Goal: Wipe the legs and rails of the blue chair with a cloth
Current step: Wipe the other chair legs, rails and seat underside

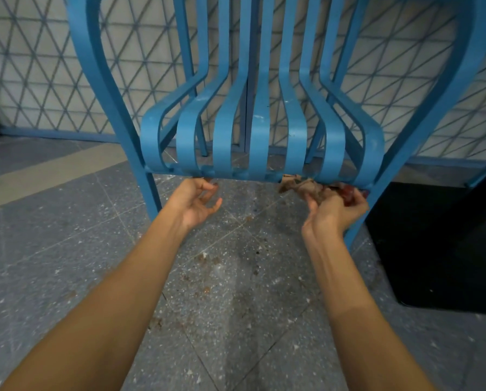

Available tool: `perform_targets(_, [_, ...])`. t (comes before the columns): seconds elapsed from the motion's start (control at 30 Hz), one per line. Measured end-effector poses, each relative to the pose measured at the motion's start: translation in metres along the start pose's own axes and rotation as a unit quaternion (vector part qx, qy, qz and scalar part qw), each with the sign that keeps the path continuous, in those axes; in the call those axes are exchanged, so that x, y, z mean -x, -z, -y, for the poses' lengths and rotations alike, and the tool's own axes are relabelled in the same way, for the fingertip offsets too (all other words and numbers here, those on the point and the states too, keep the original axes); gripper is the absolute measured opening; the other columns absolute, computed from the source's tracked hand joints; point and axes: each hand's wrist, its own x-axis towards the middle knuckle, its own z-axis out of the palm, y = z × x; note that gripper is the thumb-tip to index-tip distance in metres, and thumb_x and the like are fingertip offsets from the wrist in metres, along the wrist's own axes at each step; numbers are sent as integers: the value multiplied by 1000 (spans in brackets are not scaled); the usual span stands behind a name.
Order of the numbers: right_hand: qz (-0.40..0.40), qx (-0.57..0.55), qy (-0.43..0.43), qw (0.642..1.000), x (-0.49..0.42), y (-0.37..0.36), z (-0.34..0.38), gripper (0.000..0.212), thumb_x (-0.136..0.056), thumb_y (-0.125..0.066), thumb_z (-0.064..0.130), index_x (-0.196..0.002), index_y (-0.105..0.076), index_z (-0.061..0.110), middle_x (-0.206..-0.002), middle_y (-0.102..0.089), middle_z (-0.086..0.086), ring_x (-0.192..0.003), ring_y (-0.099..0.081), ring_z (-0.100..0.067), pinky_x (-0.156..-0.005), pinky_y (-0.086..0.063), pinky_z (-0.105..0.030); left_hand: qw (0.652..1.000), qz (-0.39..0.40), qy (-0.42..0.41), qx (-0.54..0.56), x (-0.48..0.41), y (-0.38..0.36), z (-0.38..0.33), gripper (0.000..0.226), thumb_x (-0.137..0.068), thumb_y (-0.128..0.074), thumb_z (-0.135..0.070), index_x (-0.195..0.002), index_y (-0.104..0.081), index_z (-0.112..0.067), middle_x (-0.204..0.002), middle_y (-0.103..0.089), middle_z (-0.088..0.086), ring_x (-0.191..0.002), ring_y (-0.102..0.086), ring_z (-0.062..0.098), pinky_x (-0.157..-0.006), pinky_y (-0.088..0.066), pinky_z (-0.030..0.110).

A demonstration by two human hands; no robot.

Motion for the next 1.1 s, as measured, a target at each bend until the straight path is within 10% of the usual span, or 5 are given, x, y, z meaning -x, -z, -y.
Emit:
perform_targets(0.5, [232,228,-211,922,46,-16,-44,40,-92,-41,-12,-120,-35,16,-127,-50,-17,-107,-61,-34,-78,-57,-43,998,15,40,36,-7,-21,10,29,-75,-35,2,-99,-51,-3,-116,-59,18,-107,-59,31,-74,-55,49])
perform_targets(0.63, [247,291,-240,893,40,-9,-40,37,-92,-45,-8,-119,-40,18,-112,-55,-14,-86,-65,-27,-78,-57,-50,990,22,31,-137,3,-11,14,21,-89,-42,-17,-100,-59,-12,-110,-60,5,-101,-59,26,-76,-52,40])
perform_targets(0.83, [242,350,-227,876,25,5,-47,35,-90,-42,-2,-115,-45,21,-121,-55,-20,-105,-59,-40,-72,-57,-53,896,92,88,-425,5,-5,24,54,-84,-48,-65,-121,-58,-26,-115,-59,-5,-108,-52,19,-82,-37,37])
perform_targets(0.97, [247,356,-237,870,19,10,-49,39,-87,-35,-7,-113,-49,19,-117,-55,-18,-103,-60,-41,-70,-57,-52,870,105,76,-476,11,-11,35,38,-84,-67,-40,-113,-63,-16,-100,-69,2,-87,-66,13,-58,-53,23])
perform_targets(1.1, [249,390,-244,852,32,-2,-32,27,-94,-42,1,-101,-53,24,-109,-62,-22,-90,-66,-37,-64,-58,-48,924,38,50,-376,21,-14,35,46,-74,-80,-12,-112,-57,-3,-96,-70,17,-82,-70,23,-72,-61,34])
